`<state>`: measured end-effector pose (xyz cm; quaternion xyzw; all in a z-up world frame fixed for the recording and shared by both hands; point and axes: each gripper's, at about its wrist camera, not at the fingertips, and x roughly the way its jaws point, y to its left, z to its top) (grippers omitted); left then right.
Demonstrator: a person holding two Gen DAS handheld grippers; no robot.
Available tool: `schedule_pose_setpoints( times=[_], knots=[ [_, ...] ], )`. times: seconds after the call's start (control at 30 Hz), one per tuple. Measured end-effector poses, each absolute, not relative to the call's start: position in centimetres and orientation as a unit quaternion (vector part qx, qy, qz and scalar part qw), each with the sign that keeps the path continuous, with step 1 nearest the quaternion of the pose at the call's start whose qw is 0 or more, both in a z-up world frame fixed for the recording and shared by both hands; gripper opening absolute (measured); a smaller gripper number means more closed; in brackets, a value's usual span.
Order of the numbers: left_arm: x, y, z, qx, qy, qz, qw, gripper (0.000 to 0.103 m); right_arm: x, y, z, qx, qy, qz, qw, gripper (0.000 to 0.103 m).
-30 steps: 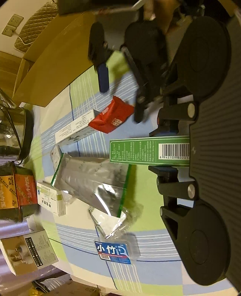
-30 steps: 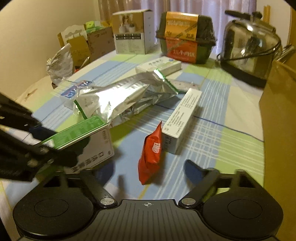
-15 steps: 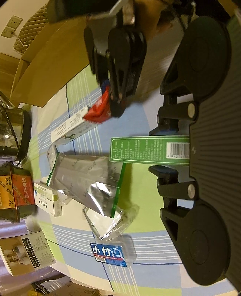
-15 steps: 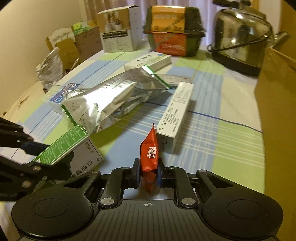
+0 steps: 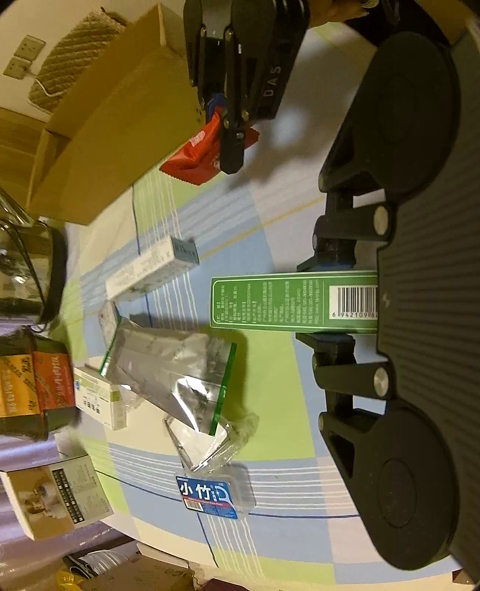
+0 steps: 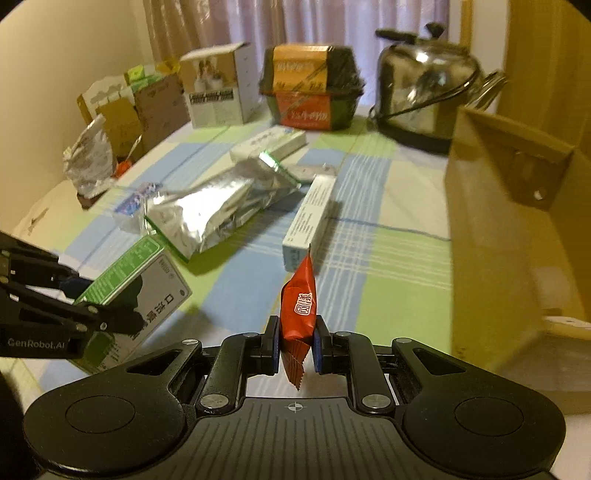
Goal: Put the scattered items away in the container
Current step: 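Carry both items into the cardboard box and open both tools to release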
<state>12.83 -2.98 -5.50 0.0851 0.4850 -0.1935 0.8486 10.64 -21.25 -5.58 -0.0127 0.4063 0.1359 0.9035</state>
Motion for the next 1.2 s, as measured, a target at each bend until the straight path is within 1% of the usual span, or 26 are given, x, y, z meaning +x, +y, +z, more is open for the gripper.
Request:
schedule_pose_setpoints(
  times=[0.33, 0.73, 0.97, 1.2],
  knots=[
    [9.5, -6.1, -0.8, 0.092, 0.450, -0.218, 0.861, 0.025, 7.5, -24.6, 0.8, -0.008, 0.372, 0.094, 0.923, 0.020],
    [9.4, -11.3, 3.4, 0.100, 0.414, -0.266, 0.865, 0.025, 5.7, -30.4, 5.2, -0.003, 0.337, 0.042, 0.941, 0.020],
    [10.5, -16.3, 5.1, 0.107, 0.396, -0.303, 0.860, 0.025, 6.0, -35.4, 5.4, -0.003, 0.332, -0.005, 0.943, 0.020],
    [11.9, -22.4, 5.7, 0.111, 0.385, -0.337, 0.852, 0.025, 7.1, -38.9, 4.1, -0.002, 0.342, -0.026, 0.939, 0.020]
  ],
)
